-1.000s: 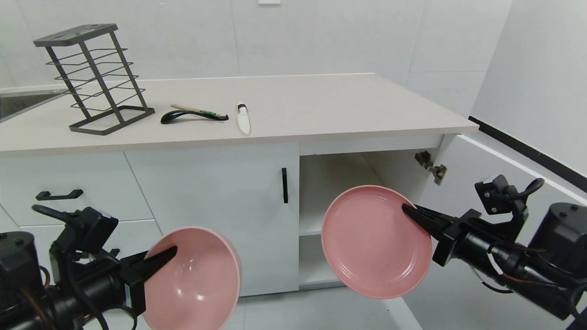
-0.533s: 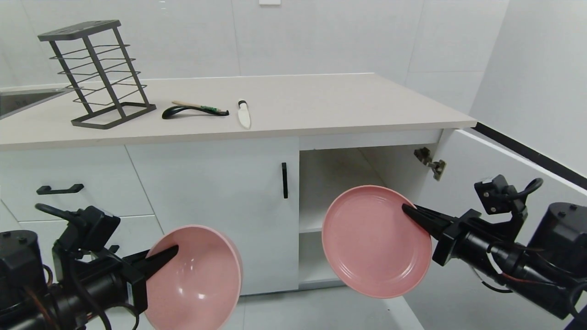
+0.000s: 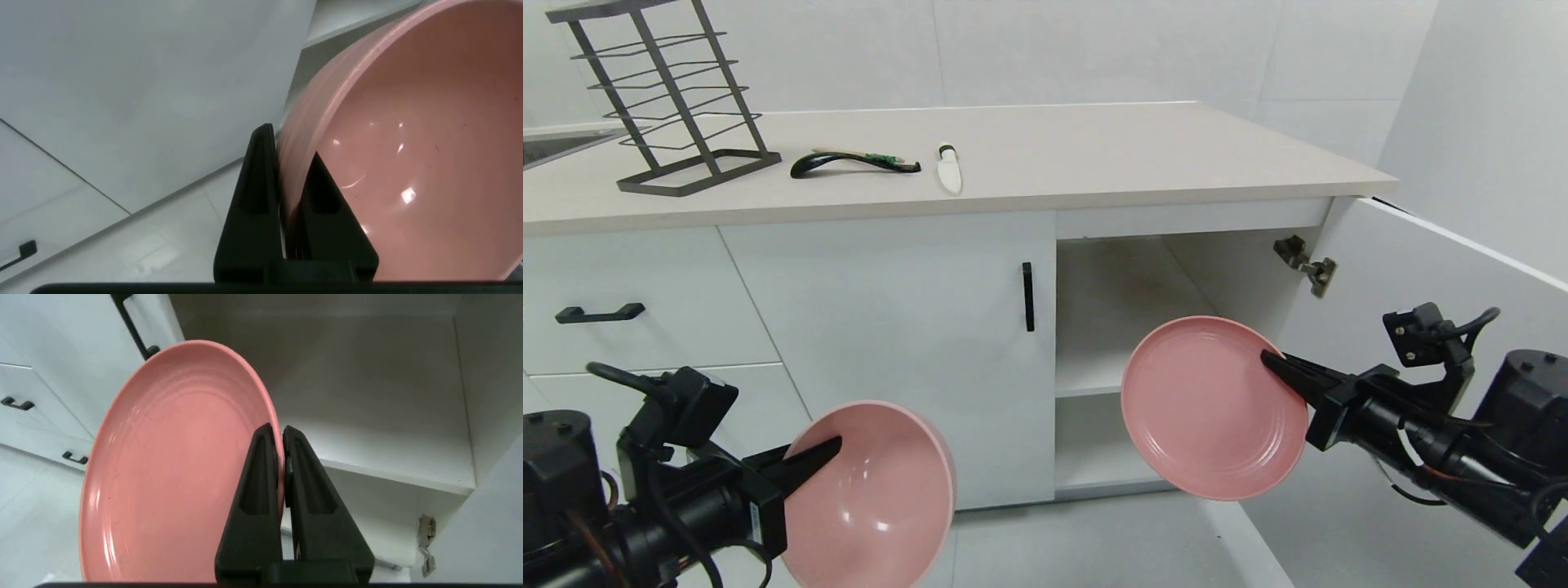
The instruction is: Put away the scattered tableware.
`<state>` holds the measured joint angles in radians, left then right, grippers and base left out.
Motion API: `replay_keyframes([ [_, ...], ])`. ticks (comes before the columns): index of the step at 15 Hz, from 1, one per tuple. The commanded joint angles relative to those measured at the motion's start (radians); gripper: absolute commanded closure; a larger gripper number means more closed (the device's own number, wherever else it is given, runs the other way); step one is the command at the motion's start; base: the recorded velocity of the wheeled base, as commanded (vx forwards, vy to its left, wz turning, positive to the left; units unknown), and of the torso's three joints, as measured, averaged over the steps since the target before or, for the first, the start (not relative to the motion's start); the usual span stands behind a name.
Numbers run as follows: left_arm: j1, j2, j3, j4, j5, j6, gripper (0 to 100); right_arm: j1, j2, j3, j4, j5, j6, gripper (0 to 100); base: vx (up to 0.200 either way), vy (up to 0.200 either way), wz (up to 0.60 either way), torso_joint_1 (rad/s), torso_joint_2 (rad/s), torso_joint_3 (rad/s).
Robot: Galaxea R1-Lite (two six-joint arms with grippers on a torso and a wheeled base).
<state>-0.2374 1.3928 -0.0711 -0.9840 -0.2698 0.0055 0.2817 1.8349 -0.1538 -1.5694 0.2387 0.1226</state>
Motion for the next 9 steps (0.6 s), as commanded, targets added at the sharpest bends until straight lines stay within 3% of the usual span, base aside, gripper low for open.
replay_keyframes([
  [1, 0.000, -0.001, 0.001, -0.001, 0.000, 0.001, 100, -0.010, 0.009, -0.003, -0.001, 0.001, 0.000, 100, 0.200, 0.000, 0.00, -0.007, 0.03, 0.046],
  [2, 0.000, -0.003, 0.007, -0.002, 0.000, 0.002, 100, -0.012, 0.009, -0.004, -0.001, 0.001, 0.000, 100, 0.200, 0.000, 0.00, -0.012, 0.01, 0.041],
  [8, -0.003, 0.022, 0.028, -0.064, 0.000, 0.010, 100, -0.029, 0.044, -0.006, -0.001, -0.001, 0.000, 100, 0.000, 0.000, 0.00, 0.000, 0.00, 0.008],
  [9, -0.005, 0.022, 0.031, -0.067, 0.000, 0.010, 100, -0.030, 0.055, -0.006, -0.001, -0.001, 0.000, 100, 0.200, 0.000, 0.00, 0.002, 0.00, 0.007],
])
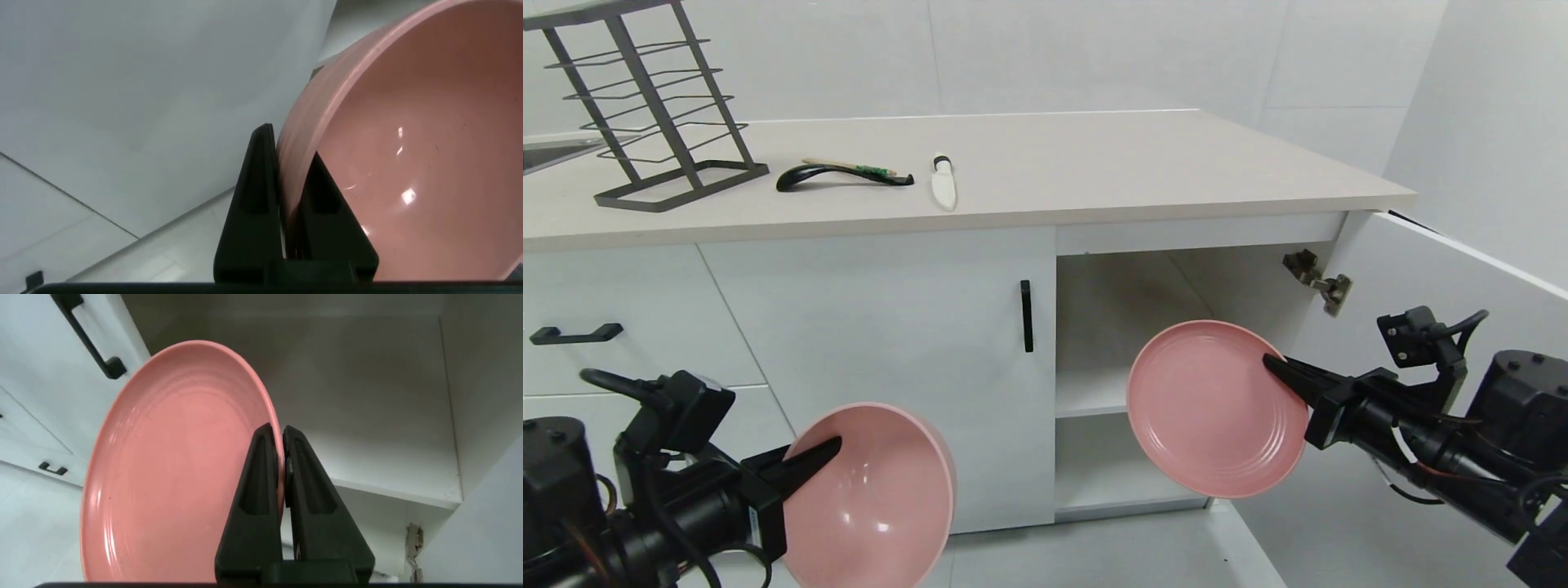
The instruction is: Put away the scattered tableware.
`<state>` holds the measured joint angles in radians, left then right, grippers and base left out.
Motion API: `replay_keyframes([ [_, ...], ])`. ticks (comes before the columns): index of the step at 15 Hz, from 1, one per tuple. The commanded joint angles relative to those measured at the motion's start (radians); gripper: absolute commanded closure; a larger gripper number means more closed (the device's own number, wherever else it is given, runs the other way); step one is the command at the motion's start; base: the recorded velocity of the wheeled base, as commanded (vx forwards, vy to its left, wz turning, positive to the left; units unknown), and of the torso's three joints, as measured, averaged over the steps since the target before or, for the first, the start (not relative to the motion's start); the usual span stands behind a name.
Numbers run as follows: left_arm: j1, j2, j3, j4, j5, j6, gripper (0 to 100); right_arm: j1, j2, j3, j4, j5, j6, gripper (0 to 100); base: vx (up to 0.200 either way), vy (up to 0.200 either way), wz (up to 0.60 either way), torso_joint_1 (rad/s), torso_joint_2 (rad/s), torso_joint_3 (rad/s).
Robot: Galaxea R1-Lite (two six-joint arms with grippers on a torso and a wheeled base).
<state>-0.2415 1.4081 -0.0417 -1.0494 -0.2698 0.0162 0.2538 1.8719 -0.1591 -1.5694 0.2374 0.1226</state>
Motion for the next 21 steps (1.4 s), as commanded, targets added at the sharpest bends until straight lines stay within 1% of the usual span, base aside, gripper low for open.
replay_keyframes([
  [1, -0.001, 0.006, 0.005, -0.009, 0.000, -0.001, 100, -0.002, 0.021, 0.000, -0.001, 0.000, 0.000, 100, 0.200, 0.000, 0.00, 0.002, 0.00, 0.002],
  [2, -0.001, 0.008, 0.013, -0.026, 0.000, -0.001, 100, -0.005, 0.023, 0.000, -0.001, 0.000, 0.000, 100, 0.200, 0.000, 0.00, -0.012, 0.00, 0.007],
  [4, -0.001, 0.019, 0.020, -0.054, 0.000, -0.001, 100, -0.008, 0.027, 0.000, -0.001, 0.000, 0.000, 100, 0.000, 0.000, 0.00, 0.000, 0.00, 0.000],
  [12, 0.001, 0.022, 0.020, -0.057, 0.000, -0.001, 100, -0.028, 0.042, -0.010, -0.001, 0.000, 0.000, 100, 0.000, 0.000, 0.00, 0.000, 0.00, 0.000],
  [21, 0.004, 0.022, 0.020, -0.055, 0.000, -0.001, 100, -0.028, 0.053, -0.010, -0.001, 0.000, 0.000, 100, 0.000, 0.000, 0.00, 0.000, 0.00, 0.000],
])
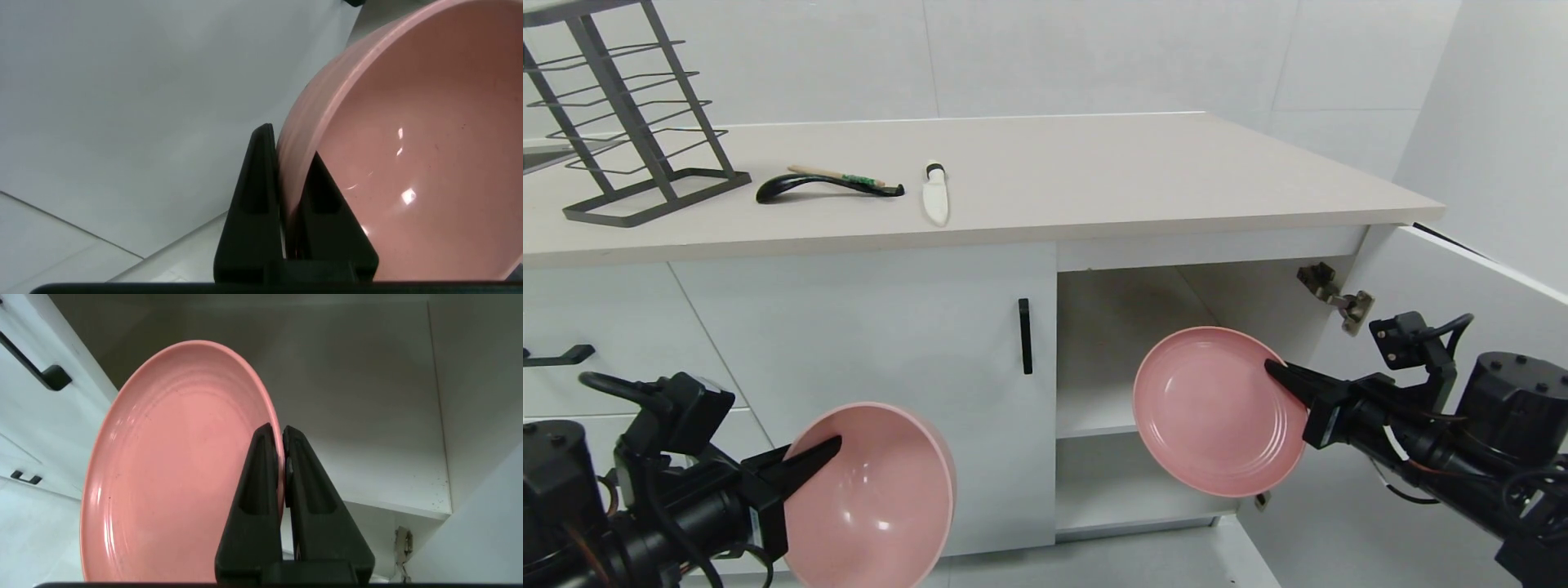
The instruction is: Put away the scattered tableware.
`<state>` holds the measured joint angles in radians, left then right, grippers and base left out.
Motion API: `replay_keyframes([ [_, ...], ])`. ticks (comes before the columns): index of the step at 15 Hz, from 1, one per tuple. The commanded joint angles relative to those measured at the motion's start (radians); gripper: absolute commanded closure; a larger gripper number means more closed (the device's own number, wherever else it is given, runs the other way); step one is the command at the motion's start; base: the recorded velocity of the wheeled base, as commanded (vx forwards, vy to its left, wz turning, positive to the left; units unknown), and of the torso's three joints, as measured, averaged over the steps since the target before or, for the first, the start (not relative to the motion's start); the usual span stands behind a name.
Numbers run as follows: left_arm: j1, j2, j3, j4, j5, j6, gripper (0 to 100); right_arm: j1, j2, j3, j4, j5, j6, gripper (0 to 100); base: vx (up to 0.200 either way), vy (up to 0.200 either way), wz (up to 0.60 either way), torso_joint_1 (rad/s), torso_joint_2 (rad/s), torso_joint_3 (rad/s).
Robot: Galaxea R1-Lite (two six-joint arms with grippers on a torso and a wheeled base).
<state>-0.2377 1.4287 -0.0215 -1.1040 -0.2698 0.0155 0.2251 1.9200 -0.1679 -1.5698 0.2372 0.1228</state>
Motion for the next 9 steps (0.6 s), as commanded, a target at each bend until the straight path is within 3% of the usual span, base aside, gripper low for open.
replay_keyframes([
  [1, 0.000, 0.002, 0.000, 0.000, 0.000, 0.001, 100, 0.000, 0.007, -0.001, -0.001, -0.001, 0.000, 100, 0.000, 0.000, 0.00, 0.000, 0.00, 0.000],
  [2, 0.000, 0.006, 0.000, 0.000, 0.000, 0.001, 100, 0.000, 0.007, -0.001, -0.001, 0.001, 0.000, 100, 0.000, 0.000, 0.00, 0.000, 0.00, 0.000],
  [5, 0.000, 0.007, 0.003, -0.002, 0.000, 0.004, 100, 0.000, 0.014, -0.001, -0.001, -0.001, 0.000, 100, 0.200, 0.000, 0.00, -0.004, 0.00, 0.007],
  [9, 0.000, 0.010, 0.017, -0.013, 0.000, 0.018, 100, 0.002, 0.019, 0.004, -0.001, -0.001, 0.000, 100, 0.000, 0.000, 0.00, 0.000, 0.00, 0.000],
])
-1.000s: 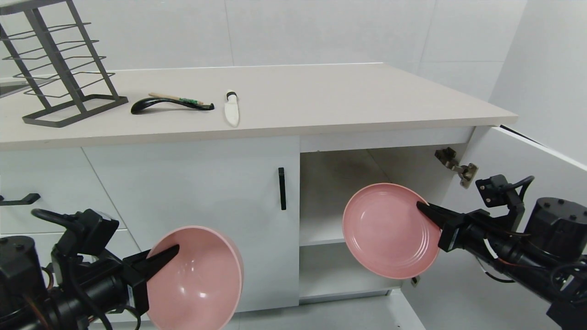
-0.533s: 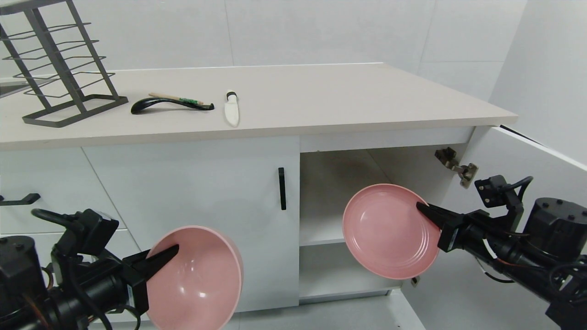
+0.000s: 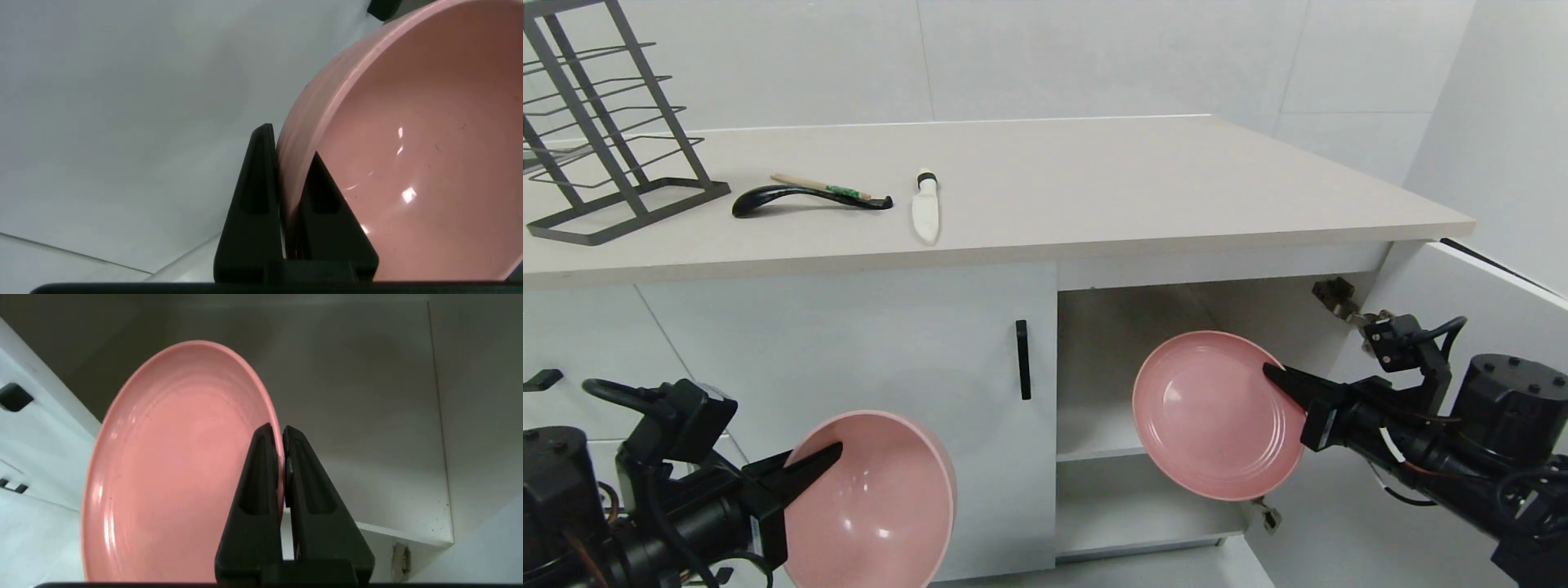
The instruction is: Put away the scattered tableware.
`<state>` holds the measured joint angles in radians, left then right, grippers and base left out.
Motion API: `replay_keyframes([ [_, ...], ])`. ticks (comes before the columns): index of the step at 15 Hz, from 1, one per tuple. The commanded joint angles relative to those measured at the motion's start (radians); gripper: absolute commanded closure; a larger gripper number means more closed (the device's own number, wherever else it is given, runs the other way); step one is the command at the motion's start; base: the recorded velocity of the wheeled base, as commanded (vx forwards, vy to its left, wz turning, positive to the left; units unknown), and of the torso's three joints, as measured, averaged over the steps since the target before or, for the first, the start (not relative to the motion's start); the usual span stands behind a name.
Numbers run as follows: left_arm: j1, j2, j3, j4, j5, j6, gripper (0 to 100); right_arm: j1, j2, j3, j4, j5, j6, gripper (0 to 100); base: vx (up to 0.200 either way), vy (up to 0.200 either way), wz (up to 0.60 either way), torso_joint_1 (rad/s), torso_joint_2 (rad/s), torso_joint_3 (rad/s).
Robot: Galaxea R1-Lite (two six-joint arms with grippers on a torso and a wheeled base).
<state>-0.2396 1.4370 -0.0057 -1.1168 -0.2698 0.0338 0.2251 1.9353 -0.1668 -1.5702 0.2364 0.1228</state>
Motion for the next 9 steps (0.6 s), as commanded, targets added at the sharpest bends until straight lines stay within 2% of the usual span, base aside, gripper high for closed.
replay_keyframes([
  [1, 0.002, 0.002, 0.001, 0.000, 0.000, 0.001, 100, 0.002, 0.007, 0.010, -0.001, 0.000, 0.000, 100, 0.000, 0.000, 0.00, 0.000, 0.00, 0.000],
  [4, 0.003, -0.009, 0.001, 0.000, 0.000, 0.006, 100, 0.014, 0.059, 0.043, -0.001, 0.000, 0.001, 100, 0.000, 0.000, 0.00, 0.000, 0.00, 0.000],
  [8, -0.004, -0.007, 0.001, 0.000, 0.000, 0.006, 100, 0.023, 0.203, -0.014, -0.001, 0.003, 0.003, 100, 0.000, 0.000, 0.00, 0.000, 0.00, 0.000],
  [9, -0.003, -0.010, 0.001, -0.001, 0.000, 0.006, 100, 0.056, 0.254, -0.057, -0.001, 0.001, 0.003, 100, 0.000, 0.000, 0.00, 0.000, 0.00, 0.000],
])
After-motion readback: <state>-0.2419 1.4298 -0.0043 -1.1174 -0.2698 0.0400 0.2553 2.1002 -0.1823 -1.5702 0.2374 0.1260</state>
